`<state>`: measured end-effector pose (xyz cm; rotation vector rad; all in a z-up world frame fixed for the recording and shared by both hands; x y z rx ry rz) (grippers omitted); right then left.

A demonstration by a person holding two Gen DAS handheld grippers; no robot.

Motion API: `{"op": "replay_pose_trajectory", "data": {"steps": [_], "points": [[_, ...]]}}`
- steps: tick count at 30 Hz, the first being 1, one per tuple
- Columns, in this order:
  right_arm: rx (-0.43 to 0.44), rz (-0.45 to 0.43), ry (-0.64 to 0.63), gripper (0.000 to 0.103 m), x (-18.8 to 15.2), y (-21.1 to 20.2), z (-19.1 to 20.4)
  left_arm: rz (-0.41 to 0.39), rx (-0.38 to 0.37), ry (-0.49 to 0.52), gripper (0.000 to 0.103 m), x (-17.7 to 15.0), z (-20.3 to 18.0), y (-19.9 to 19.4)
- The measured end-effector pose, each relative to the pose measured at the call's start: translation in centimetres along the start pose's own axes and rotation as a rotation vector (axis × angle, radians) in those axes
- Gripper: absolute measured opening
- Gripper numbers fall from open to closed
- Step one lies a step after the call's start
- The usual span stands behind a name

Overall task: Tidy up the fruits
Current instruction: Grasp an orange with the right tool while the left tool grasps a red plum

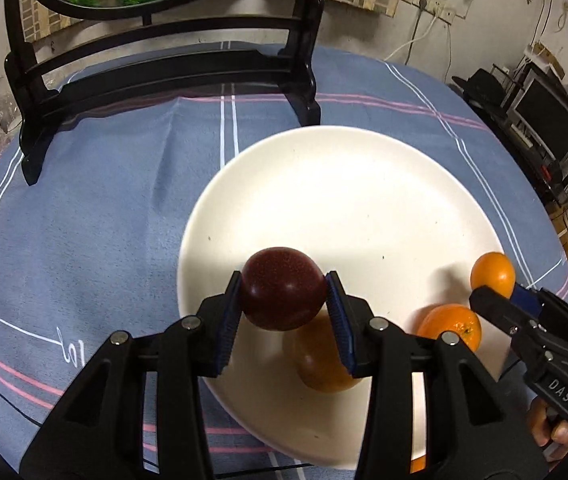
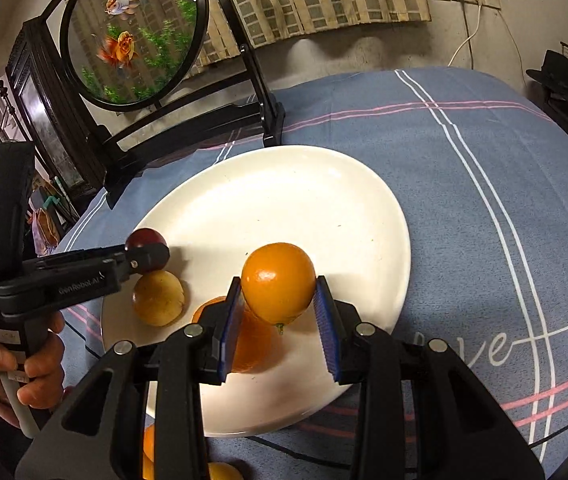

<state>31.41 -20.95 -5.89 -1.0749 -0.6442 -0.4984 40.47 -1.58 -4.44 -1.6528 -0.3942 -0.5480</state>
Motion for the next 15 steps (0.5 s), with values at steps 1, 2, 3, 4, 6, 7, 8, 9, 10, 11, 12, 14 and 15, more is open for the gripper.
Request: {"op": "replay_pose_trajectory", "data": {"steps": [1, 2, 3, 4, 6, 7, 8, 9, 10, 11, 12, 14, 15], "points": [[0.002, -0.001, 0.0, 0.036, 0.0, 0.0, 0.0, -0.002, 0.004, 0.002, 0.047, 0.0, 0.0, 0.0], [0.005, -0.001, -0.001, 0.036, 0.0, 0.1, 0.0, -0.007, 0.006, 0.001, 0.053, 0.0, 0.0, 0.0], [0.007, 0.0, -0.003, 0.037, 0.1, 0.2, 0.1, -0.017, 0.009, -0.004, 0.062, -0.1, -0.1, -0.3], [0.006, 0.002, -0.004, 0.038, 0.1, 0.1, 0.0, -0.026, 0.013, -0.007, 0.068, 0.0, -0.1, -0.5], [0.009, -0.004, -0.005, 0.052, 0.1, -0.2, 0.1, -0.055, 0.022, 0.002, 0.071, -0.1, -0.3, -1.6], [0.014, -0.016, -0.002, 0.055, 0.1, -0.6, 0.2, -0.066, 0.026, 0.012, 0.075, -0.2, -0.5, -2.3], [0.017, -0.023, -0.001, 0.056, 0.2, -0.9, 0.2, -0.08, 0.031, 0.02, 0.076, -0.4, -0.7, -3.1], [0.025, -0.032, -0.005, 0.056, 0.2, -1.5, 0.5, -0.097, 0.036, 0.029, 0.078, -0.7, -0.8, -4.1], [0.031, -0.04, -0.009, 0.056, 0.2, -2.0, 0.7, -0.108, 0.038, 0.033, 0.081, -0.9, -0.9, -4.8], [0.036, -0.046, -0.01, 0.056, 0.2, -2.5, 0.9, -0.124, 0.037, 0.036, 0.082, -1.5, -1.0, -5.8], [0.046, -0.059, -0.012, 0.056, 0.1, -3.3, 1.1, -0.136, 0.035, 0.034, 0.086, -2.0, -1.0, -6.7], [0.057, -0.077, -0.017, 0.056, -0.4, -4.6, 1.4, -0.175, 0.034, 0.023, 0.094, -3.9, -0.9, -9.1], [0.06, -0.083, -0.021, 0.057, -0.9, -5.3, 1.6, -0.188, 0.04, 0.016, 0.097, -4.7, -0.8, -9.9]]}}
Point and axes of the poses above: each gripper's, at about its wrist camera, not at the fingertips, and y roughly the way its jaws point, z to its left, x to its top, the point moved 1 cm from there along y, roughly the way its jaws point, and after that the axes turned 2 degrees about x, right-handed, at the moved point
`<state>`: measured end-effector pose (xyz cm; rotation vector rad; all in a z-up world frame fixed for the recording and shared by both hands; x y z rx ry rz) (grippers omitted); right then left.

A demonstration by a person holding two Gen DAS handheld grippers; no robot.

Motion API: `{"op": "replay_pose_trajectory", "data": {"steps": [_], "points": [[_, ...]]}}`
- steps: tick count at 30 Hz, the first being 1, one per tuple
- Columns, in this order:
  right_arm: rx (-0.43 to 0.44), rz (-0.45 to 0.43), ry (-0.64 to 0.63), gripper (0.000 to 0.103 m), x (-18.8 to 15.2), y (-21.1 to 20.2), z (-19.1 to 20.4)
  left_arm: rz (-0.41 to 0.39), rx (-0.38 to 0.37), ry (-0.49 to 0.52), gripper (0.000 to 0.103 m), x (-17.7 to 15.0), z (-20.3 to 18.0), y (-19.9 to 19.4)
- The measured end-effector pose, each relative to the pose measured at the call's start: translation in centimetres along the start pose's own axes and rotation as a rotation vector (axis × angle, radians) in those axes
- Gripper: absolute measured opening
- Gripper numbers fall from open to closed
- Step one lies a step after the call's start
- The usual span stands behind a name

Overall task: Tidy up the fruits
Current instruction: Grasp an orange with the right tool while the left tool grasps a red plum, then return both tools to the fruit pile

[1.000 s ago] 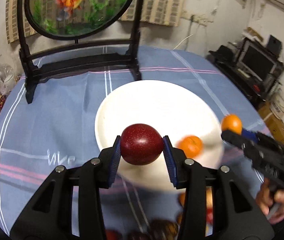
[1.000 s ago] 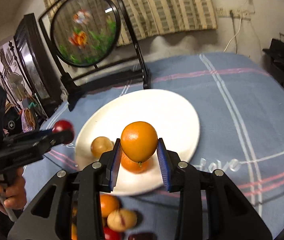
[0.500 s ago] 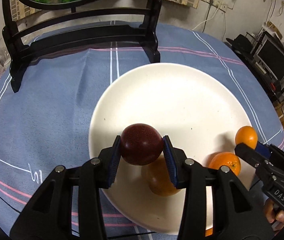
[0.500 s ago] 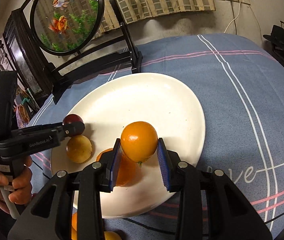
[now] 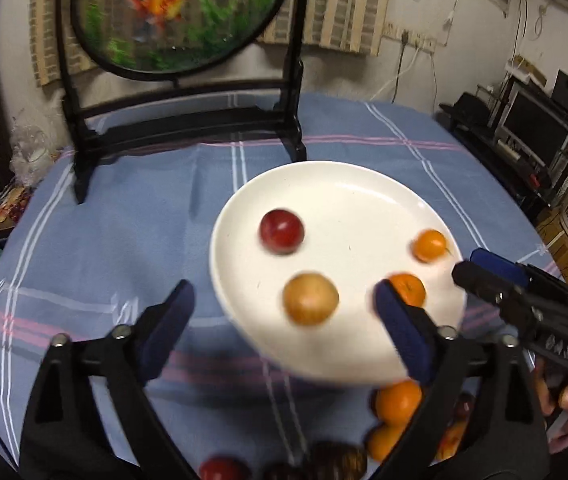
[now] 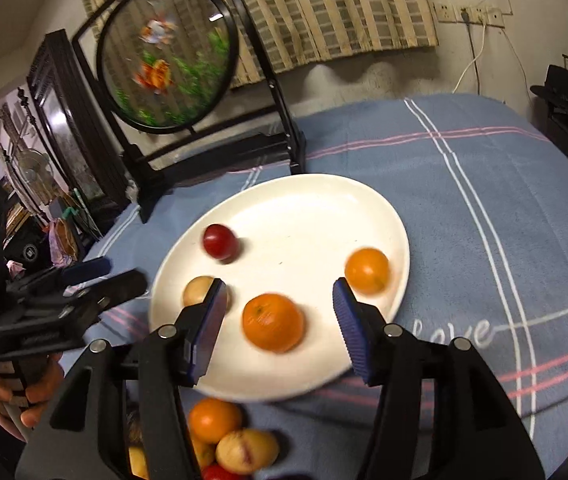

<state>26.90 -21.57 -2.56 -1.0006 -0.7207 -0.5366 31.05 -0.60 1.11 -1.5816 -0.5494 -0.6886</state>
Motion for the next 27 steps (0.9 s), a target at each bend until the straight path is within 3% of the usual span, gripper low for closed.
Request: {"op": "replay_pose_trajectory", "data": {"steps": [6, 11, 14, 17, 21, 24, 27], "points": [[-0.011, 0.009, -0.057, 0.063, -4.0, -3.8, 1.1, -0.032, 0.006, -0.048, 0.098, -7.3, 1.2, -5.4], [0.002, 0.04, -0.06, 0.063, -8.0, -6.1, 1.2, -0.023, 0.022, -0.113, 0.099, -13.1, 2.4, -7.6], [-0.014, 0.047, -0.071, 0.063, -10.2, -7.5, 1.2, -0.025, 0.019, -0.103, 0.099, -15.5, 2.3, -8.5], [-0.032, 0.075, -0.077, 0.063, -11.6, -7.8, 1.2, -0.011, 0.015, -0.054, 0.099, -16.9, 1.5, -8.9], [0.007, 0.105, -0.086, 0.063, -12.4, -8.0, 1.6, -0.01, -0.002, -0.006, 0.099, -17.2, 0.8, -9.1], [0.0, 0.178, -0.093, 0.063, -13.2, -7.4, 1.6, 0.007, 0.001, -0.013, 0.099, -17.2, 1.1, -8.7], [0.005, 0.183, -0.125, 0.063, -13.4, -7.6, 2.0, 0.02, -0.005, -0.025, 0.099, -17.1, 1.3, -8.5]]}}
Point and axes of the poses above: each gripper's, at about its wrist camera, not at the fingertips, and y roughly the way its jaws point, z to its left, x to its top, the point moved 1 cm from there along y, roughly the way its jaws point, and after that the axes turned 2 degrees about x, right-handed, at the moved point
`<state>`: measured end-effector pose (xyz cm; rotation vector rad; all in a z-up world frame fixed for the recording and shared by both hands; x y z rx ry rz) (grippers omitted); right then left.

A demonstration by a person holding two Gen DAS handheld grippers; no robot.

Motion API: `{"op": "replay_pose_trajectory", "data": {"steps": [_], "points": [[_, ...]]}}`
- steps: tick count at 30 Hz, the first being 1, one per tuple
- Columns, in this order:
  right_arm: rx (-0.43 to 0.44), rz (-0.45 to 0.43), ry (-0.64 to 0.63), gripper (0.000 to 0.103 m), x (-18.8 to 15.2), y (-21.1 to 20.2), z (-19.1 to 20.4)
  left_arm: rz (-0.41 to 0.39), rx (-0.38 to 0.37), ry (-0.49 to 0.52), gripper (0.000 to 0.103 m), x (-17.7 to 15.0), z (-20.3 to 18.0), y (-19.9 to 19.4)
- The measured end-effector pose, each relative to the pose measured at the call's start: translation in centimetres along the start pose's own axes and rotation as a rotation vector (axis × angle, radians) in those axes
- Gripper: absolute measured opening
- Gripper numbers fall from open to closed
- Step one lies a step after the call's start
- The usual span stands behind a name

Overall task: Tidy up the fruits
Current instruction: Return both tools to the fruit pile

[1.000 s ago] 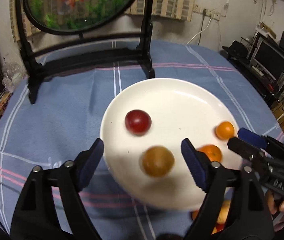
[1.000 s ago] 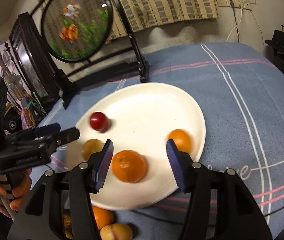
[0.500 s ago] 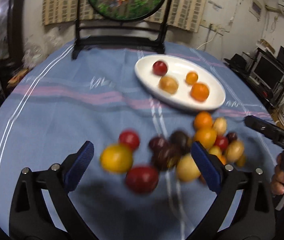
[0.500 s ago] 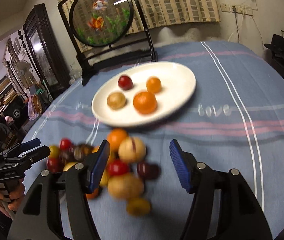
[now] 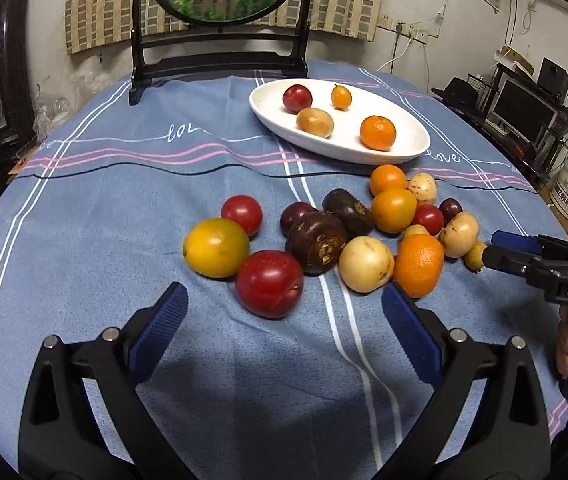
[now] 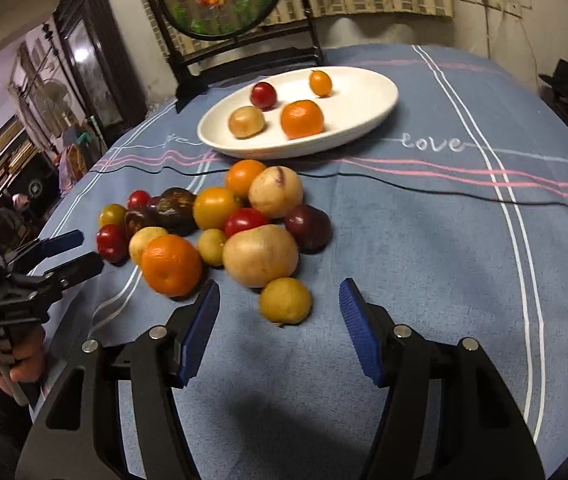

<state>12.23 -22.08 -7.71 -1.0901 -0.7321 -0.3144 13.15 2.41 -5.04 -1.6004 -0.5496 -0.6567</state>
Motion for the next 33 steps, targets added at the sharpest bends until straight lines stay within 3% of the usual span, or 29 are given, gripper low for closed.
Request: {"op": "replay_pose_trajectory", "data": {"steps": [5, 9, 16, 22, 30, 33], "points": [[-0.023, 0.009, -0.056, 0.063, -0.2, 0.1, 1.1, -0.001, 0.006, 0.006, 0.099, 0.1, -0.2, -0.1], [-0.04, 0.038, -0.082, 0.049, -0.2, 0.6, 1.5, 0.005, 0.009, 0.0, 0.099, 0.1, -0.1, 0.0], [-0.101, 0.067, -0.095, 0.046, -0.3, 1.4, 1.6, 0.01, 0.011, -0.004, 0.099, 0.2, 0.0, 0.1], [-0.161, 0.113, -0.109, 0.031, -0.3, 2.5, 1.6, 0.014, 0.016, -0.021, 0.099, 0.2, 0.3, 0.2], [-0.069, 0.061, -0.036, 0.029, 0.0, 1.3, 0.0, 0.031, -0.012, -0.069, 0.098, 0.2, 1.0, 0.7], [-0.064, 0.052, -0.018, 0.029, 0.1, 1.2, -0.2, 0.053, -0.037, -0.101, 0.089, 0.2, 1.6, 1.2]]}}
Point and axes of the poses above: each gripper's, at about its wrist camera, not at the fingertips, and y roughly the way its jaws point, z to its left, x to its top, the point moved 1 cm from there along y, roughly the way its jaws point, and after that the axes turned 2 degrees about x, right-handed, at the moved point
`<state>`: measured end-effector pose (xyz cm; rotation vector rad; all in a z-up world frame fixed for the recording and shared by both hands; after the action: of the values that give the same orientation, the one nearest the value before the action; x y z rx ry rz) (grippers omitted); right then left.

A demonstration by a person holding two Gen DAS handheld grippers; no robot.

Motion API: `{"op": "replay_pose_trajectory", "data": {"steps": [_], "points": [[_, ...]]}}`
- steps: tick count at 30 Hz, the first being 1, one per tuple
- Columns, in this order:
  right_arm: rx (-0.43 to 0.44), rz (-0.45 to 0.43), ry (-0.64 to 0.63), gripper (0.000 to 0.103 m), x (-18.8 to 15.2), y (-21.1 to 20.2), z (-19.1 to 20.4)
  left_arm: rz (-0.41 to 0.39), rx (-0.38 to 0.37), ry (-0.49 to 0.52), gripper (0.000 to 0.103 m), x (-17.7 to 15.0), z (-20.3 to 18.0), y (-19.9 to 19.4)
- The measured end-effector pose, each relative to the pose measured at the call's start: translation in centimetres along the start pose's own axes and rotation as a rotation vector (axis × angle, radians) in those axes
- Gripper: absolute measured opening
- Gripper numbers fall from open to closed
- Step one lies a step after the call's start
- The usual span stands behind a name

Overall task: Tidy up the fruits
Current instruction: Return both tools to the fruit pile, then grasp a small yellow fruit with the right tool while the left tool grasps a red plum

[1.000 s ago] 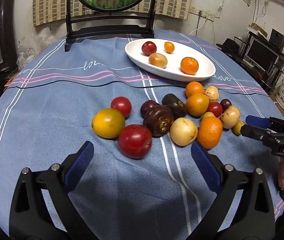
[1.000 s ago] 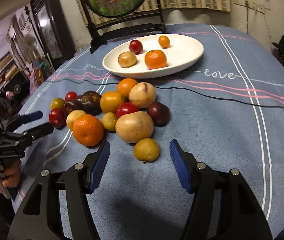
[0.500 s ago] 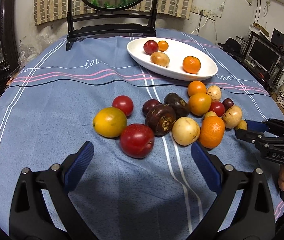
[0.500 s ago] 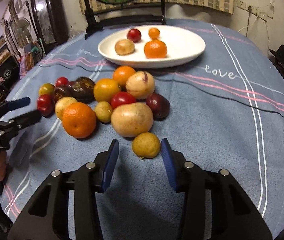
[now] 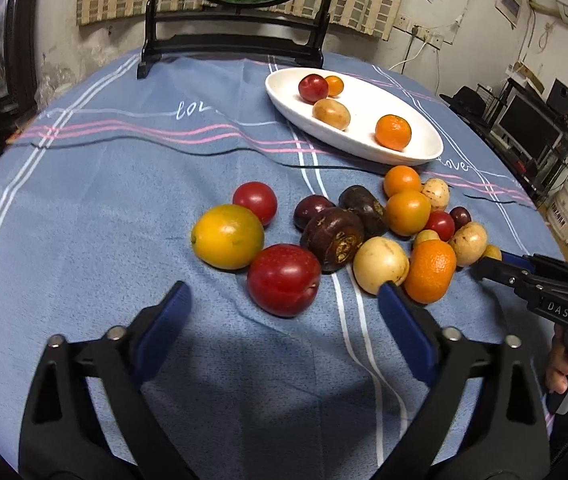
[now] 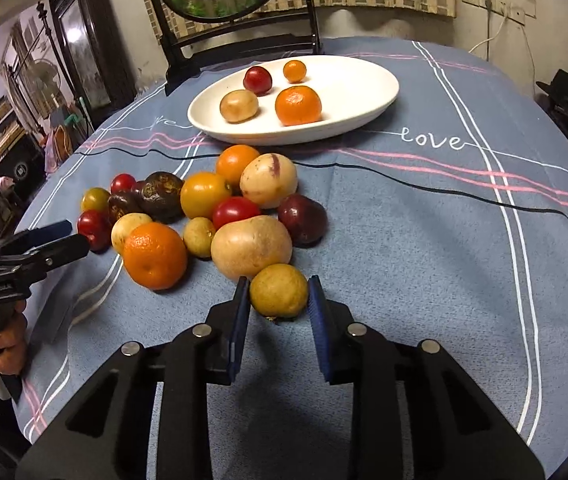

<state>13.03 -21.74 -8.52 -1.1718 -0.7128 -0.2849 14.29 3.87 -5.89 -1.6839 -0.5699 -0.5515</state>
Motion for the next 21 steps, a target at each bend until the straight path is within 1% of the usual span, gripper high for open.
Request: {"op": "replay_pose_trajectory", "data": {"steps": [1, 2, 3, 4, 21], "points": [[0.0, 0.001, 0.003, 0.029, 0.0, 0.0, 0.0, 0.01, -0.002, -0.009, 0.083, 0.0, 0.2, 0.2], [0.0, 0.001, 0.004, 0.029, 0.0, 0.0, 0.0, 0.017, -0.002, -0.013, 0.079, 0.0, 0.1, 0.4], [0.001, 0.001, 0.004, 0.029, 0.0, 0.0, 0.0, 0.034, -0.003, -0.017, 0.072, -0.1, 0.1, 0.7], [0.001, 0.0, 0.004, 0.029, 0.0, 0.0, 0.0, 0.043, -0.006, -0.017, 0.068, -0.1, 0.1, 0.9], [0.004, 0.001, 0.002, 0.029, 0.0, 0.0, 0.1, 0.062, 0.027, -0.006, 0.06, 0.8, -0.2, 2.3]]}}
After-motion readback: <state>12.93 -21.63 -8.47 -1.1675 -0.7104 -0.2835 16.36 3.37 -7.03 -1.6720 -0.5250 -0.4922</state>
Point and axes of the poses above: each gripper's, at about its wrist camera, not at the fingertips, and y roughly the way its jaws point, z to its left, x to its top, the point moved 1 cm from there along y, roughly the way its jaws point, and after that the axes turned 2 degrees about x, right-handed, at the moved point
